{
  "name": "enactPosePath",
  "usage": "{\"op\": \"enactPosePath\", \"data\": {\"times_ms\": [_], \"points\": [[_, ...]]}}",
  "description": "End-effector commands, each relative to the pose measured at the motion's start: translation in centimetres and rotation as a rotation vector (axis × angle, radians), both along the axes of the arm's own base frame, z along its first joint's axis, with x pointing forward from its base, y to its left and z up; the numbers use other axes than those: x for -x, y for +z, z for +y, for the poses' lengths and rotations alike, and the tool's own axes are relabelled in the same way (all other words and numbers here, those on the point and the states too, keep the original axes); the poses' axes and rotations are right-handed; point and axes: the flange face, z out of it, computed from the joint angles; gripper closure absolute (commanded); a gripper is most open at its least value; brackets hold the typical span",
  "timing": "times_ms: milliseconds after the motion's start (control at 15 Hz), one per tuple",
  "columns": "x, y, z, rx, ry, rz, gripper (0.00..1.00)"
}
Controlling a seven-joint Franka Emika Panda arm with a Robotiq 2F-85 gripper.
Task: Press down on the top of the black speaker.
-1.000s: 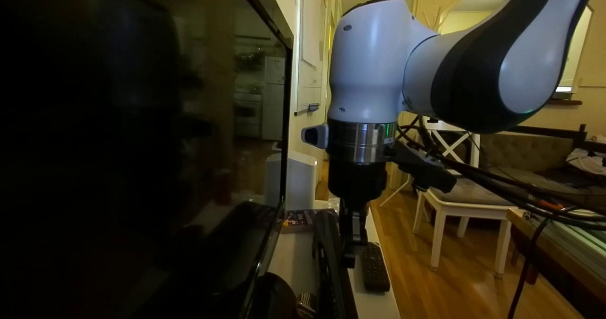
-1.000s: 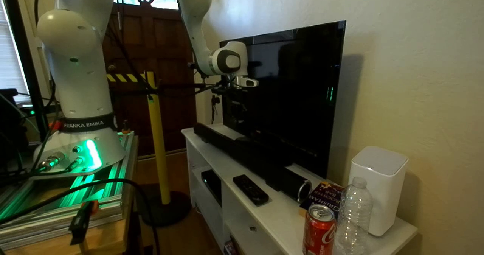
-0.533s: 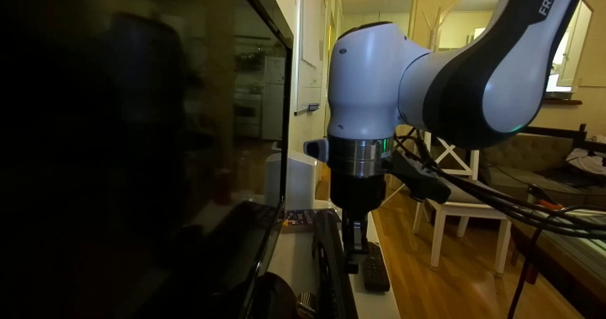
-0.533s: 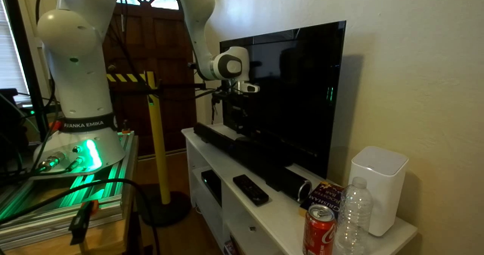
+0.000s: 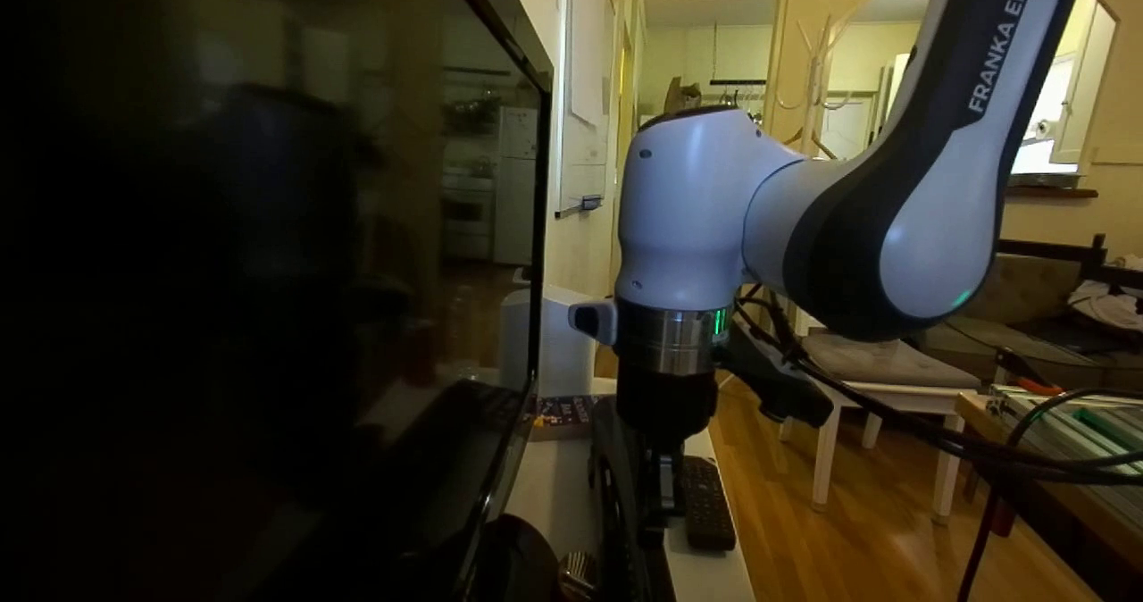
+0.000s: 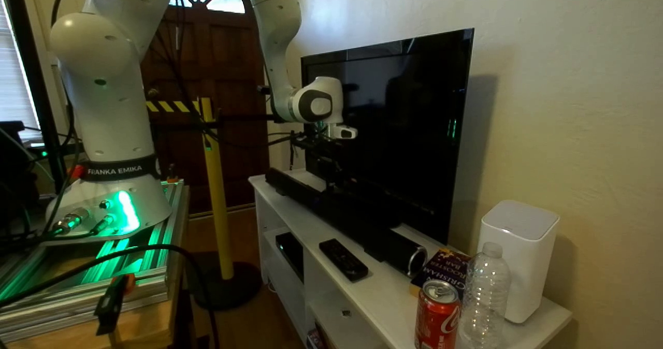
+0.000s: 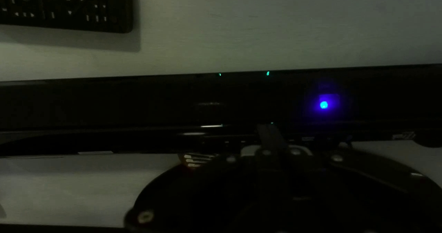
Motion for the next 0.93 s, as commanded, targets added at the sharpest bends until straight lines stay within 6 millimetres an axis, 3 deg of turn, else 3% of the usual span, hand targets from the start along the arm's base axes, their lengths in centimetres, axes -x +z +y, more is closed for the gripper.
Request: {"op": "enactPosePath", "data": {"times_ms": [0,867], "points": [[-0.8,-1.3,-0.2,-0.024,0.014,-0.024,0.99],[-2.4,-2.6,-1.0,-0.01,0.025,-0.059,0.99]]}}
